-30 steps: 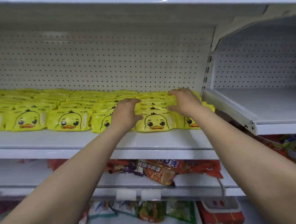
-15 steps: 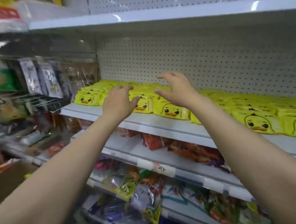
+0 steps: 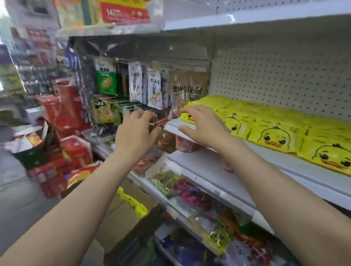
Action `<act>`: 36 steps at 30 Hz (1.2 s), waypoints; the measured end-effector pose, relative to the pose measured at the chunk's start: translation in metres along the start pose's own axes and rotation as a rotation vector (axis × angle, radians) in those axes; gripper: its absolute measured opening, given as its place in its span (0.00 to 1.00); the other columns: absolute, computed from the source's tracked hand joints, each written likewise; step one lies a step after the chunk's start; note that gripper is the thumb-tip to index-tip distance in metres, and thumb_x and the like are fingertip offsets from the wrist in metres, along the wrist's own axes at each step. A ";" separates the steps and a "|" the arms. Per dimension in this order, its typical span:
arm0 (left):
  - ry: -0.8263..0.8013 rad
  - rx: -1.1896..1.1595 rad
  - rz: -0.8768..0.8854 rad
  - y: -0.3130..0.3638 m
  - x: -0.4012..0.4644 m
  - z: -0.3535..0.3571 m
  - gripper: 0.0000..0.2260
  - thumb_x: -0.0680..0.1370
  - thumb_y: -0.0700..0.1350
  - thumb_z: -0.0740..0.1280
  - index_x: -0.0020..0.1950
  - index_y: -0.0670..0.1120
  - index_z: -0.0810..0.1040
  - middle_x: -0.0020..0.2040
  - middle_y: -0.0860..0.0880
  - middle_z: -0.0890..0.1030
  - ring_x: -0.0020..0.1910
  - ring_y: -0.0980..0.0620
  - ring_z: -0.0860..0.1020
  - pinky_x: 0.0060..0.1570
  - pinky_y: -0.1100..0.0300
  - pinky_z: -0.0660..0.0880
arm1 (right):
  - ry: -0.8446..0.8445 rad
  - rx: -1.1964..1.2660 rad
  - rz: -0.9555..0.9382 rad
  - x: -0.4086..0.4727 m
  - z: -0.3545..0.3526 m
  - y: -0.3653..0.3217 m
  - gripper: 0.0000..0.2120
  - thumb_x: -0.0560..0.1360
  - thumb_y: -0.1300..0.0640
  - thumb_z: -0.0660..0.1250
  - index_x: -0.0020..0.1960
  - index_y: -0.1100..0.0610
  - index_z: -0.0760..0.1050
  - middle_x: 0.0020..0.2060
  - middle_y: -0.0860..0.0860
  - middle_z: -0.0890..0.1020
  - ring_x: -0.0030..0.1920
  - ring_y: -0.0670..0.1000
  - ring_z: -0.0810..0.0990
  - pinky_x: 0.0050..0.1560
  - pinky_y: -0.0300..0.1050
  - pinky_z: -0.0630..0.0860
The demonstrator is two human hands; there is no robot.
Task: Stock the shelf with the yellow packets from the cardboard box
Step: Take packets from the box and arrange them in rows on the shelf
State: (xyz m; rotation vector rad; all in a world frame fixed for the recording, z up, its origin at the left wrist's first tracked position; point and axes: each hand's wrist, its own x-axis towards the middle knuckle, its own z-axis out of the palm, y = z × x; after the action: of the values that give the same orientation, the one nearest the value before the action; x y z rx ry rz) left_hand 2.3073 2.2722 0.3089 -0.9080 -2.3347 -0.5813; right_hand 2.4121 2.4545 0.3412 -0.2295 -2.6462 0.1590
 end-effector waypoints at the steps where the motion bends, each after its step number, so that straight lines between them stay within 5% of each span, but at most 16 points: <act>1: -0.006 0.013 -0.017 -0.017 0.003 0.004 0.21 0.76 0.57 0.66 0.66 0.49 0.74 0.61 0.43 0.77 0.60 0.39 0.74 0.54 0.44 0.75 | -0.006 0.007 -0.010 0.015 0.014 -0.007 0.25 0.76 0.43 0.66 0.71 0.49 0.69 0.68 0.50 0.73 0.70 0.56 0.67 0.68 0.49 0.66; 17: -0.127 0.112 -0.153 -0.272 0.107 0.091 0.20 0.78 0.56 0.65 0.68 0.50 0.73 0.65 0.46 0.75 0.62 0.41 0.73 0.55 0.47 0.75 | -0.215 0.159 -0.116 0.254 0.228 -0.105 0.27 0.78 0.41 0.64 0.74 0.47 0.65 0.70 0.48 0.70 0.71 0.52 0.65 0.67 0.49 0.68; 25: -0.338 0.015 -0.087 -0.386 0.138 0.200 0.20 0.78 0.55 0.65 0.68 0.50 0.72 0.63 0.45 0.75 0.62 0.40 0.72 0.56 0.46 0.75 | -0.381 0.095 0.049 0.314 0.356 -0.118 0.28 0.78 0.40 0.63 0.75 0.47 0.63 0.72 0.49 0.68 0.72 0.54 0.64 0.65 0.52 0.71; 33: -0.712 -0.109 0.043 -0.484 0.139 0.325 0.20 0.76 0.53 0.66 0.66 0.50 0.73 0.63 0.44 0.74 0.62 0.39 0.72 0.56 0.43 0.75 | -0.631 0.104 0.359 0.325 0.474 -0.133 0.28 0.78 0.46 0.67 0.74 0.52 0.66 0.69 0.54 0.72 0.70 0.57 0.67 0.61 0.46 0.66; 36: -0.840 -0.148 0.045 -0.504 0.121 0.367 0.18 0.76 0.52 0.67 0.64 0.48 0.74 0.60 0.43 0.76 0.59 0.38 0.74 0.57 0.45 0.74 | -0.685 0.081 0.469 0.305 0.510 -0.128 0.27 0.75 0.43 0.68 0.71 0.49 0.69 0.67 0.53 0.75 0.68 0.58 0.70 0.62 0.51 0.72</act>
State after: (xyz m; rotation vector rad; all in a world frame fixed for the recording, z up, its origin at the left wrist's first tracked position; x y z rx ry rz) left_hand 1.7484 2.1965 0.0170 -1.4838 -3.0108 -0.3932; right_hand 1.8888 2.3503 0.0489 -0.9079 -3.1910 0.5862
